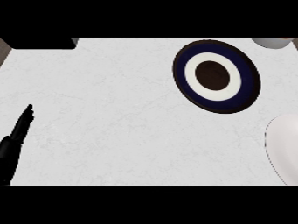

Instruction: Pick the bell pepper from the plate and place it in the plate

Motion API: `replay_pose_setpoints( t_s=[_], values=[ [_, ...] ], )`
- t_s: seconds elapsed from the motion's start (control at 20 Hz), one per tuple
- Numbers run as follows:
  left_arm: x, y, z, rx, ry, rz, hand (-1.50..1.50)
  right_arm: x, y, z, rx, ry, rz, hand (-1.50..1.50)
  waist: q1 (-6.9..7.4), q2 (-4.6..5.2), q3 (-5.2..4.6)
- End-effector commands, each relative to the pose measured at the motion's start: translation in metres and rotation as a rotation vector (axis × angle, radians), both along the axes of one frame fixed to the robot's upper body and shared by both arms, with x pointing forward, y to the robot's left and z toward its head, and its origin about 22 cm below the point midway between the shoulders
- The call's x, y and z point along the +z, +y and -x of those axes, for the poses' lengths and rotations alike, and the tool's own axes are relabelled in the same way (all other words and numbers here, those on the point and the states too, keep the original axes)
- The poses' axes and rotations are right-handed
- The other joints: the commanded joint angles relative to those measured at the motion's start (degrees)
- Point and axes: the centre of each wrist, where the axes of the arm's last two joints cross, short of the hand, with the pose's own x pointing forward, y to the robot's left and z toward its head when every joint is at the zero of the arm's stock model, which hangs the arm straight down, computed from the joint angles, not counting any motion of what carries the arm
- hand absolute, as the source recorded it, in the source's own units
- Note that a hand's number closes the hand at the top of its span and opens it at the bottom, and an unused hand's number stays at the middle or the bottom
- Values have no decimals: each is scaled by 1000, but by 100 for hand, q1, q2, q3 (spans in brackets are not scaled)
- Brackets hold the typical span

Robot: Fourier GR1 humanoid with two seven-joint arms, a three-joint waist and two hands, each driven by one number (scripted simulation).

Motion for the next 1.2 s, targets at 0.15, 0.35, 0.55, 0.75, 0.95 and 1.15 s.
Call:
replay_pose_setpoints(
  t_s=[0.15,0.35,0.55,0.75,0.95,1.15],
  values=[
    [5,2,-5,-1,-11,-8,0,-33,6,2,10,26,-8,-150,-11,-1,0],
    [6,-4,-11,6,1,9,0,-27,0,-16,-3,15,-18,-150,-6,-1,0],
    [11,-6,19,-7,15,9,0,-44,7,0,11,-52,-44,150,8,-10,2],
    [-6,23,12,13,-9,-6,0,-49,11,-5,22,-96,-32,150,-5,-3,-1],
    [7,-11,-23,-14,-5,11,0,-56,5,-22,20,-91,3,150,-2,5,2],
    [7,-12,-19,-97,-25,-5,0,21,-11,-86,250,-141,205,150,602,161,52]
  ],
)
